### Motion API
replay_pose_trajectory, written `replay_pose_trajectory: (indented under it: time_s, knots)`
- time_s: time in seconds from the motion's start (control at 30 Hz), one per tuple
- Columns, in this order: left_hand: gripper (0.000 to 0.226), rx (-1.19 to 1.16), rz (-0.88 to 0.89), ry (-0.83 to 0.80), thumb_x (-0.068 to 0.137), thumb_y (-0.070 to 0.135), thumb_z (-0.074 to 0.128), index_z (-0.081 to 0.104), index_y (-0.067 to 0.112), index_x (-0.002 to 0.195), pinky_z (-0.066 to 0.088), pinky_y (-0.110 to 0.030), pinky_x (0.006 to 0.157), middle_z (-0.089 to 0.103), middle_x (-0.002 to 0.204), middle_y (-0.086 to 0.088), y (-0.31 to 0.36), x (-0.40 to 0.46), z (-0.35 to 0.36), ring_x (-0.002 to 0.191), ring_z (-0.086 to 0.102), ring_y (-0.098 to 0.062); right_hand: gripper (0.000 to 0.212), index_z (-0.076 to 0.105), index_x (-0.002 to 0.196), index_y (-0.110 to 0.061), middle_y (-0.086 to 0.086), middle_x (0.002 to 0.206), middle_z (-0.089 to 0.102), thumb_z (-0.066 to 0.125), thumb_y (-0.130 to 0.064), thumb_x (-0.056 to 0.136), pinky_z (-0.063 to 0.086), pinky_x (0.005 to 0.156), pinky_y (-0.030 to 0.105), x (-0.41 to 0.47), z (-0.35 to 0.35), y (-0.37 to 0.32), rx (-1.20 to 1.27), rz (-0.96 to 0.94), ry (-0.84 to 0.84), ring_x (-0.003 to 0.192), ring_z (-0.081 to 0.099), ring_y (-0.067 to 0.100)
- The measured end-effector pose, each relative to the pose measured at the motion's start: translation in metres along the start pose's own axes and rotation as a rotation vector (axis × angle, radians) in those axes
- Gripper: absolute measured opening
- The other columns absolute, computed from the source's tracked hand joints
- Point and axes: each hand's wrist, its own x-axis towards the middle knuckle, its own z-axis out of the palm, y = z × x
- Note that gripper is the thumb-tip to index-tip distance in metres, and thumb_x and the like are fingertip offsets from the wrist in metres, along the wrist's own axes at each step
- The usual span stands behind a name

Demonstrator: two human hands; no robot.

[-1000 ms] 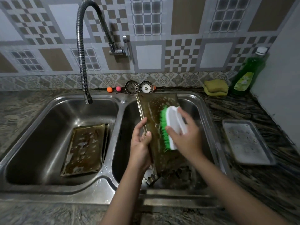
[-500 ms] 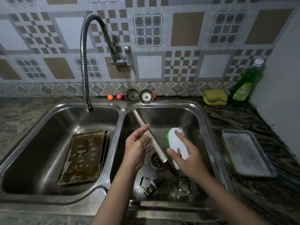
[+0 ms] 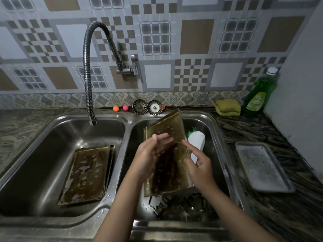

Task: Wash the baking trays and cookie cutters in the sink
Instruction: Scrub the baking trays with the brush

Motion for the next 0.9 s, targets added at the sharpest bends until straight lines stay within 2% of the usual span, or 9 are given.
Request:
replay_pose_trajectory:
  time_s: [0.13, 0.2, 0.27, 0.33, 0.43, 0.53, 0.63, 0.83, 0.9]
  knots:
    - [0.024, 0.558, 0.1, 0.304, 0.093, 0.025, 0.057, 0.064, 0.028, 0.116, 0.036, -0.034, 0.107, 0.048, 0.136, 0.006, -0.015, -0.015, -0.03, 0.126, 0.044, -0.006, 0.061, 0.06, 0.119, -0.044, -0.013, 0.123, 0.064, 0.049, 0.008, 0.087, 0.035, 0.047, 0.006, -0.005, -0.003, 0.004, 0.056, 0.01, 0.002, 0.046, 0.045, -0.006]
    - [0.026, 0.575, 0.022, 0.336, 0.093, 0.021, 0.058, 0.062, 0.028, 0.118, 0.034, -0.039, 0.109, 0.042, 0.139, 0.006, -0.024, -0.027, -0.048, 0.132, 0.036, -0.009, 0.063, 0.059, 0.12, -0.044, -0.022, 0.109, 0.068, 0.047, 0.01, 0.088, 0.029, 0.037, 0.015, -0.007, -0.006, 0.005, 0.082, -0.003, 0.001, 0.036, 0.033, 0.001]
    - [0.026, 0.431, -0.045, 0.3, 0.094, 0.012, 0.055, 0.064, 0.025, 0.114, 0.045, -0.04, 0.102, 0.056, 0.129, 0.004, -0.028, -0.038, -0.061, 0.124, 0.05, -0.016, 0.067, 0.059, 0.119, -0.046, -0.024, 0.106, 0.067, 0.046, 0.011, 0.088, 0.032, 0.042, 0.021, -0.005, -0.005, 0.002, 0.09, -0.016, -0.001, 0.04, 0.042, 0.022]
    - [0.028, 0.271, -0.091, 0.279, 0.095, 0.005, 0.049, 0.065, 0.021, 0.112, 0.051, -0.038, 0.093, 0.064, 0.119, -0.002, -0.029, -0.045, -0.071, 0.112, 0.06, -0.021, 0.062, 0.059, 0.122, -0.039, -0.025, 0.113, 0.063, 0.047, 0.012, 0.088, 0.049, 0.056, 0.04, -0.001, -0.001, -0.003, 0.082, -0.011, -0.023, 0.072, 0.053, 0.055]
    - [0.031, 0.081, -0.104, 0.309, 0.095, 0.0, 0.045, 0.065, 0.016, 0.113, 0.052, -0.036, 0.09, 0.066, 0.116, -0.006, -0.03, -0.051, -0.086, 0.107, 0.063, -0.022, 0.054, 0.057, 0.126, -0.033, -0.022, 0.122, 0.062, 0.048, 0.008, 0.091, 0.047, 0.077, 0.064, 0.003, 0.011, -0.008, 0.111, 0.009, -0.084, 0.099, 0.046, 0.063]
    - [0.032, 0.032, -0.11, 0.373, 0.094, 0.001, 0.047, 0.066, 0.017, 0.114, 0.051, -0.041, 0.091, 0.068, 0.115, -0.008, -0.031, -0.056, -0.116, 0.106, 0.065, -0.025, 0.039, 0.054, 0.128, -0.036, -0.003, 0.131, 0.058, 0.057, -0.019, 0.092, 0.052, 0.093, 0.043, 0.009, 0.028, -0.016, 0.127, 0.031, -0.123, 0.112, 0.06, 0.03]
    - [0.033, 0.042, -0.096, 0.498, 0.094, -0.002, 0.047, 0.067, 0.016, 0.115, 0.054, -0.035, 0.083, 0.07, 0.109, -0.012, -0.027, -0.064, -0.16, 0.099, 0.066, -0.025, 0.043, 0.054, 0.124, -0.039, 0.016, 0.128, 0.055, 0.065, -0.034, 0.083, 0.051, 0.069, 0.013, 0.016, 0.039, -0.018, 0.132, 0.058, -0.101, 0.095, 0.058, 0.024]
    - [0.036, 0.007, -0.231, 0.862, 0.097, -0.007, 0.037, 0.061, 0.005, 0.121, 0.055, -0.025, 0.07, 0.064, 0.086, -0.008, -0.014, -0.068, -0.249, 0.063, 0.064, -0.012, 0.041, 0.053, 0.124, -0.034, 0.019, 0.127, 0.051, 0.06, -0.014, 0.089, 0.049, 0.057, 0.011, 0.014, 0.042, 0.002, 0.113, 0.125, -0.088, 0.084, 0.056, 0.018]
    - [0.039, -0.026, -0.294, 0.954, 0.096, -0.007, 0.035, 0.063, 0.008, 0.119, 0.056, -0.021, 0.054, 0.069, 0.082, -0.007, -0.015, -0.064, -0.271, 0.053, 0.066, -0.008, 0.041, 0.053, 0.125, -0.033, 0.018, 0.13, 0.051, 0.06, -0.014, 0.089, 0.049, 0.055, 0.011, 0.009, 0.041, 0.01, 0.075, 0.149, -0.081, 0.08, 0.06, 0.015]
